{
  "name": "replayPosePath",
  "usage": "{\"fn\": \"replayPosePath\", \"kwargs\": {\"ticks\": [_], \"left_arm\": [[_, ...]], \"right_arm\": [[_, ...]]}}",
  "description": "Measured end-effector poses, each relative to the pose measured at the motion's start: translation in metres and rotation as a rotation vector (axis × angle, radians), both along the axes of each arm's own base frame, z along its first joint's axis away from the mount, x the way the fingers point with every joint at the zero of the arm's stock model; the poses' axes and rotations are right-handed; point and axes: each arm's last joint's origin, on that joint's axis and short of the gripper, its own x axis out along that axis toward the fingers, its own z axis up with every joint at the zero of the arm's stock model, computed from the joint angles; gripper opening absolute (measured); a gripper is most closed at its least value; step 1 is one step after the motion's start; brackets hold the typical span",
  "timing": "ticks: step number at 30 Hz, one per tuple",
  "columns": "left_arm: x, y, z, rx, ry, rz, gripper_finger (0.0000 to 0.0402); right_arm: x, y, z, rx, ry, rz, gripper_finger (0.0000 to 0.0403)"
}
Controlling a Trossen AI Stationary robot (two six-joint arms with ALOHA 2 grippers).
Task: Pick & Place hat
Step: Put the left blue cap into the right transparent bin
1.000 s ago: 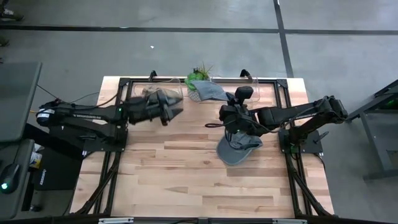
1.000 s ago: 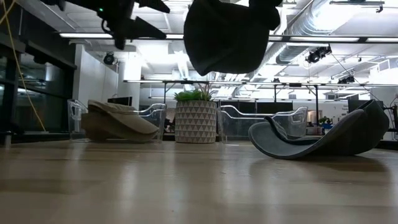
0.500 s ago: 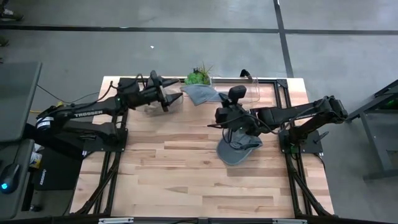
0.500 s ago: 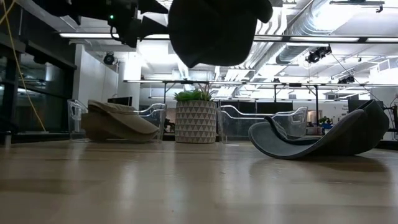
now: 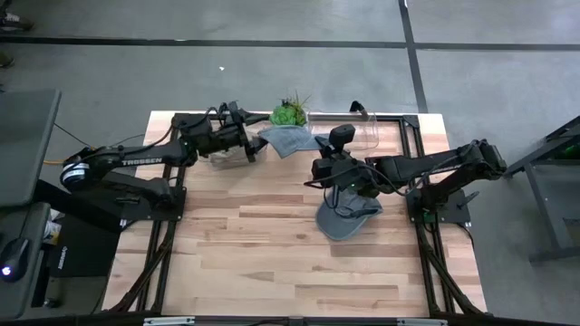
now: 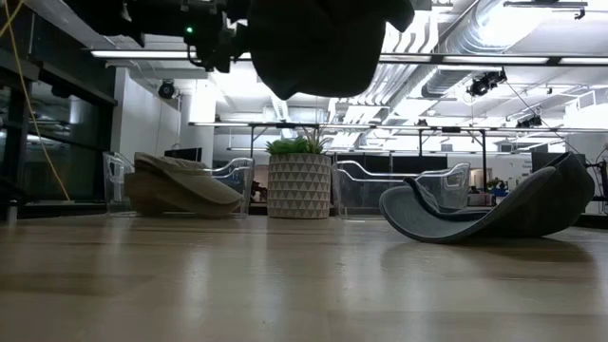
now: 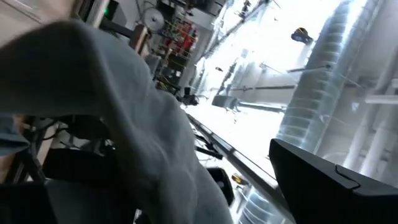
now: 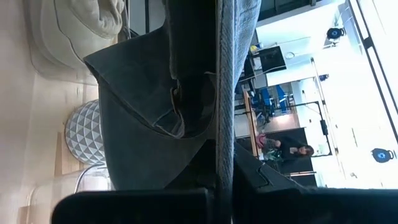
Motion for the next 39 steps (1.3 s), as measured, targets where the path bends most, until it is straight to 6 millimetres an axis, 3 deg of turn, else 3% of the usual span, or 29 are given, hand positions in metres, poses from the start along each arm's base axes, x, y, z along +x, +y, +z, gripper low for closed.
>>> {"fn": "replayPosePath", "kwargs": {"ticks": [4,8,12,15,17,28,39], "left_arm": [[0.013,0.005,0.006,0.002,0.0,-0.016,0.0277],[0.024,0.008,0.009,0.0,0.007,-0.027,0.0223],[0.027,0.01,0.012,0.004,0.0,-0.029,0.0136],[0.027,0.01,0.012,0.034,0.017,-0.023,0.0047],[0.027,0.01,0.012,0.06,0.026,-0.019,0.0014],[0.027,0.01,0.011,0.129,0.05,-0.013,0.0],[0.027,0.009,0.012,0.186,0.057,-0.017,0.0]], "right_arm": [[0.0,-0.001,0.0,0.0,0.0,-0.002,0.0005],[0.0,-0.001,0.0,-0.001,0.0,-0.005,0.0005],[0.0,-0.001,0.0,-0.004,0.001,-0.008,0.0005],[0.0,-0.001,0.0,-0.005,0.001,-0.009,0.0005],[0.0,-0.001,0.0,-0.006,0.0,-0.01,0.0005],[0.0,-0.001,0.0,-0.003,-0.001,-0.008,0.001],[0.002,0.001,0.002,0.092,-0.103,0.025,0.0111]]}}
